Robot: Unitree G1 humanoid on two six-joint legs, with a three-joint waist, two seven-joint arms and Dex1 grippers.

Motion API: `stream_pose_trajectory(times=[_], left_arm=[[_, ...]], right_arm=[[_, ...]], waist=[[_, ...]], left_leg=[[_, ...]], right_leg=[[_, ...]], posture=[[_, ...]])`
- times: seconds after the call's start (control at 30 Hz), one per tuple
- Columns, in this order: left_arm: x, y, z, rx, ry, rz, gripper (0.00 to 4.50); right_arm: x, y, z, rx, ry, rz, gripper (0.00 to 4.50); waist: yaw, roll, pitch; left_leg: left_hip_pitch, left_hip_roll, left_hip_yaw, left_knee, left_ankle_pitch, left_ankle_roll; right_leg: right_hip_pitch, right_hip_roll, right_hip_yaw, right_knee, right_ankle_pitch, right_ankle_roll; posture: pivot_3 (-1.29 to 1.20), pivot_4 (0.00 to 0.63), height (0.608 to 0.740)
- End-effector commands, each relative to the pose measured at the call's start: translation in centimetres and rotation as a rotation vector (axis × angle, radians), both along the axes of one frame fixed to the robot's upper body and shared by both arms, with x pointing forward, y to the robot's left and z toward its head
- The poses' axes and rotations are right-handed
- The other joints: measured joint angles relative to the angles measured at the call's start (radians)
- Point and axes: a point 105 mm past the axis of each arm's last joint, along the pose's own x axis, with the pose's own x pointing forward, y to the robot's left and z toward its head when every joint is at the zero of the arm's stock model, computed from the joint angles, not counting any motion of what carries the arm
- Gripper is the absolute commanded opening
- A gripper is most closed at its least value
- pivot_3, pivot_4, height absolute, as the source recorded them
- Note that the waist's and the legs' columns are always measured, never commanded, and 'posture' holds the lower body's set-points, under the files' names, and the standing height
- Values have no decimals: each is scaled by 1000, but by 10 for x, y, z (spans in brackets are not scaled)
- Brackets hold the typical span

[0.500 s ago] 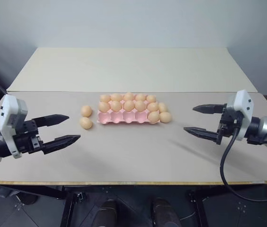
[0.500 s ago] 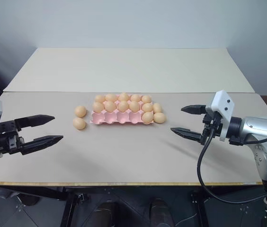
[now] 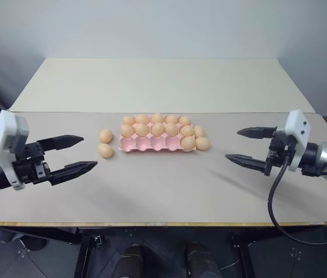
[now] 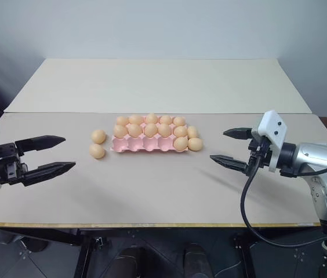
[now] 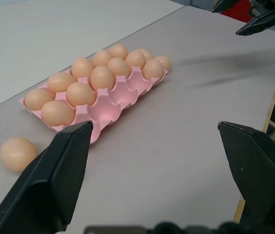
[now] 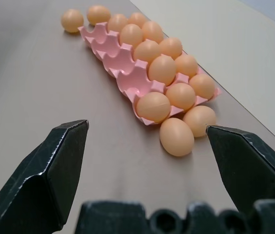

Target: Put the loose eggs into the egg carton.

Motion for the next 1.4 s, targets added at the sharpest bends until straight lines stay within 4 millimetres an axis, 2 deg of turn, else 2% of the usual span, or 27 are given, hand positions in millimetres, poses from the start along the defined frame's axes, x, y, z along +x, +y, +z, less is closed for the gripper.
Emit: stream_pose_trajectory(times=[0.03,0.13,0.23,0.37,0.53,0.67,0.8,0.97,1.07,1.23,1.27,1.4], left_arm=[[-1,-6,5,-4,-41,-32,4486],[0,-9,1,-2,-36,-43,4486],[5,-10,4,-15,-43,-49,4486],[5,-12,1,8,-27,-83,4486],[10,-12,4,9,-30,-92,4486],[8,-13,3,17,-23,-107,4486],[7,-13,3,27,-27,-109,4486],[4,-12,2,35,-27,-106,4486],[2,-12,4,40,-31,-105,4500],[-1,-8,4,50,-32,-103,4500],[-1,-8,4,51,-32,-103,4500],[-1,-8,2,49,-37,-103,4500]], right_arm=[[6,0,12,-31,-68,-9,4500],[12,0,11,-44,-74,-17,4500],[22,8,5,-69,-88,-5,4500],[38,21,-16,-136,-96,18,4500],[65,32,-29,-156,-100,14,4500],[85,43,-48,-204,-83,20,4500],[97,49,-62,-247,-70,29,4500],[109,56,-71,-255,-54,13,4500],[108,56,-73,-249,-43,27,3961],[94,49,-70,-261,-48,65,2199],[90,47,-67,-262,-51,67,2013],[76,38,-54,-273,-72,67,2013]], waist=[[0,0,0],[0,0,0],[-1,0,0],[-5,0,0],[-4,0,0],[-5,0,0],[-5,1,1],[-6,1,1],[-6,1,1],[-5,1,1],[-4,1,1],[-4,1,1]], left_leg=[[0,0,0,0,0,0],[0,0,0,0,0,0],[0,0,0,0,0,0],[1,0,0,-1,0,0],[0,0,0,-1,0,-1],[0,0,1,-2,1,-1],[0,0,1,-2,1,-2],[0,0,0,-2,2,-3],[0,0,1,-3,2,-3],[0,0,1,-3,2,-3],[0,0,1,-3,2,-3],[0,0,1,-3,2,-3]], right_leg=[[0,0,0,0,0,0],[0,0,0,0,0,0],[0,0,0,0,0,0],[0,0,0,0,0,0],[-1,0,1,1,0,0],[-2,0,1,0,0,0],[-3,0,1,1,0,-1],[-3,0,1,1,0,-1],[-4,0,2,1,1,-1],[-4,0,2,1,1,-1],[-4,0,2,1,0,-1],[-4,0,2,1,1,-1]], posture=[[0,150,740],[0,150,740],[0,150,740],[0,150,740],[0,150,740],[0,150,740],[0,150,740],[0,150,740],[0,150,740],[0,150,740],[0,150,740],[0,150,740]])
